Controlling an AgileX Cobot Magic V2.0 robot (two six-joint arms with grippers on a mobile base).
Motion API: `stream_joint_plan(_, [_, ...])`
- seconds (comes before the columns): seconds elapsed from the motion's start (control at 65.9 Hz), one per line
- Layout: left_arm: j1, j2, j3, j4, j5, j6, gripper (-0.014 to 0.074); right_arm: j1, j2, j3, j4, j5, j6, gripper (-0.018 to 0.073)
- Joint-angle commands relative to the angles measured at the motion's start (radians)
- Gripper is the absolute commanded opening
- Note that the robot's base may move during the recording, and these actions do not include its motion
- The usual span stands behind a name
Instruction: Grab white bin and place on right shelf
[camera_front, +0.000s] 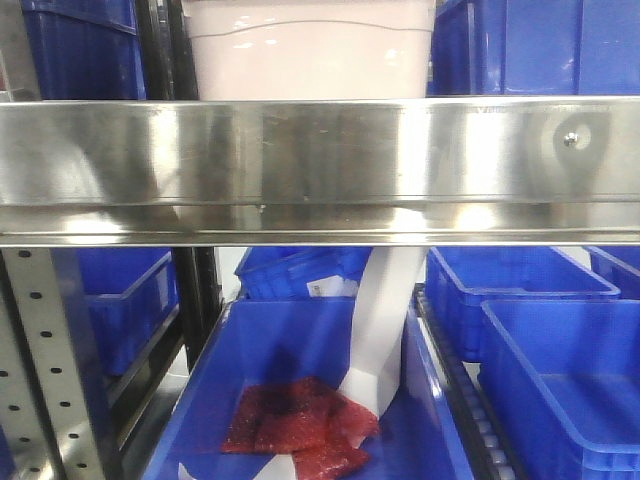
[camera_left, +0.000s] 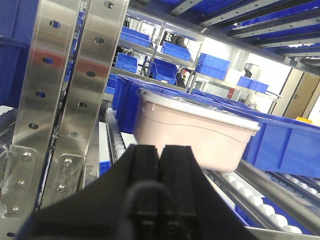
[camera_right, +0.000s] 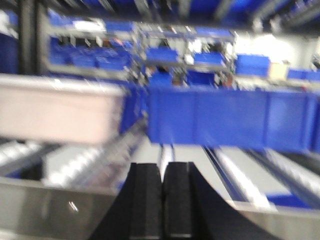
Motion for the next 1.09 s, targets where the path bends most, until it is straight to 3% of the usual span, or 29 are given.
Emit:
stream_joint_plan(0.0, [-0.008,0.008,-0.027,-0.008,-0.053,-0.001,-0.0118,-0.002,-0.001,0.018,-0.26,-0.09,0.263,0.0043])
stream_joint_plan(0.121, [-0.008,0.008,-0.027,-0.008,-0.053,-0.001,-0.0118,-0.002,-0.001,0.11,-0.572,-0.193,0.653,0.0043])
stream_joint_plan(0.182, [-0.008,0.008,-0.027,-0.008,-0.053,-0.001,-0.0118,0.0,-0.002,0.168,-0.634,-0.268,0.733,0.0043])
stream_joint_plan(0.319, [-0.008,0.008,-0.027,-0.009,-0.053,-0.001,-0.0118,0.054,-0.017,0.28,-0.641,-0.386,0.74,0.0043])
stream_joint_plan(0.562, [-0.008,0.008,-0.027,-0.009,-0.052,-0.001,-0.0118,0.112,-0.017,0.275,-0.643,-0.294,0.738,0.0043])
stream_joint_plan(0.668, [-0.008,0.008,-0.027,-0.009,-0.052,-0.001,-0.0118,0.113,-0.017,0.275,-0.643,-0.282,0.73,0.0043])
stream_joint_plan(0.805, [-0.008,0.008,-0.027,-0.009,-0.052,-0.001,-0.0118,0.113,-0.017,0.275,-0.63,-0.262,0.617,0.0043])
stream_joint_plan(1.078, [-0.008,0.008,-0.027,-0.009,-0.052,-0.001,-0.0118,0.113,-0.016,0.275,-0.608,-0.259,0.613,0.0043])
